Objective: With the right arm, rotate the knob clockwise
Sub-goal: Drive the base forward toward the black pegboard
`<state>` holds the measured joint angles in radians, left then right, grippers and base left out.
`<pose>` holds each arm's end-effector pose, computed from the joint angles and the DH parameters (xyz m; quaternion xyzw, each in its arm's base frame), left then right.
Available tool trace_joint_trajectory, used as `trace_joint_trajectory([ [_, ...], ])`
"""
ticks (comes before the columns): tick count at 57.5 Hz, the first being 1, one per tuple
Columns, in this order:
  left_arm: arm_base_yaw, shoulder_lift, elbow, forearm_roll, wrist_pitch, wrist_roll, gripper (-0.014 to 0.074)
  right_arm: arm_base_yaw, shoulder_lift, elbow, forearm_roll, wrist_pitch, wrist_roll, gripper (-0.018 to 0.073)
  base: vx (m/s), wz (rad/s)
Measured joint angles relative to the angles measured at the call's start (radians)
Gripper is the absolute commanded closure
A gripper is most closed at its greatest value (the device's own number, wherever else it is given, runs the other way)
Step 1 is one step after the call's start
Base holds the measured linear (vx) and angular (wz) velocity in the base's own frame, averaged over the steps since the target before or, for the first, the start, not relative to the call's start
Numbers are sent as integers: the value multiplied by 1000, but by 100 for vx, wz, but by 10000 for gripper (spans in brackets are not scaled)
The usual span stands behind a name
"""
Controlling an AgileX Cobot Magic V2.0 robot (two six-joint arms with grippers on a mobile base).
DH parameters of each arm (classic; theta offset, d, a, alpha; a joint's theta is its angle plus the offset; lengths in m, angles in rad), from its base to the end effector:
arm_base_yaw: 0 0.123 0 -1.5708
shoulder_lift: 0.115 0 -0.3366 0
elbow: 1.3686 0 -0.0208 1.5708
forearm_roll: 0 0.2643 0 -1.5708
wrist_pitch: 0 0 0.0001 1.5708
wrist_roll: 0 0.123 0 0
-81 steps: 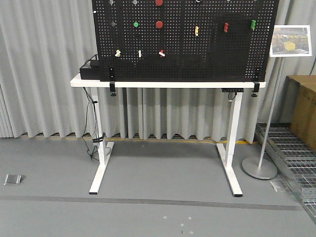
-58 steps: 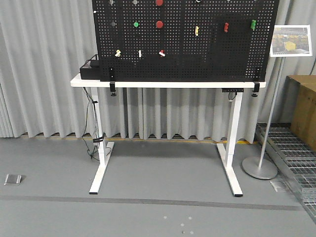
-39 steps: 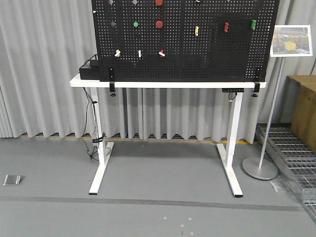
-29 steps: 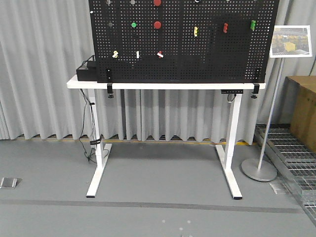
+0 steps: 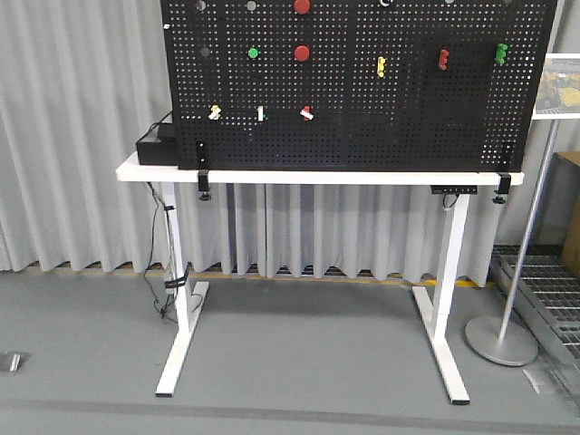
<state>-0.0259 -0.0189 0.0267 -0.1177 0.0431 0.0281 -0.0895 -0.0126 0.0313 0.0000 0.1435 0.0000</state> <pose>0.0497 -0.0019 0.2014 -0.0202 0.6938 -0.0433 0.7186 0.0499 -0.0045 0.1869 0.0328 0.7324 -0.0304 0.6794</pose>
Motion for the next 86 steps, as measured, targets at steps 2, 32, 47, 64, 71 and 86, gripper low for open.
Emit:
trace_joint_trajectory([
  [2, 0, 0, 0, 0, 0, 0, 603, 0, 0, 0, 0, 0, 0, 568, 42, -11],
  [32, 0, 0, 0, 0, 0, 0, 603, 0, 0, 0, 0, -1, 0, 568, 45, -8],
  [47, 0, 0, 0, 0, 0, 0, 603, 0, 0, 0, 0, -1, 0, 568, 46, 7],
  [64, 0, 0, 0, 0, 0, 0, 603, 0, 0, 0, 0, 0, 0, 568, 47, 6],
  [71, 0, 0, 0, 0, 0, 0, 603, 0, 0, 0, 0, 0, 0, 568, 44, 3],
  [86, 0, 0, 0, 0, 0, 0, 603, 0, 0, 0, 0, 0, 0, 568, 40, 2],
])
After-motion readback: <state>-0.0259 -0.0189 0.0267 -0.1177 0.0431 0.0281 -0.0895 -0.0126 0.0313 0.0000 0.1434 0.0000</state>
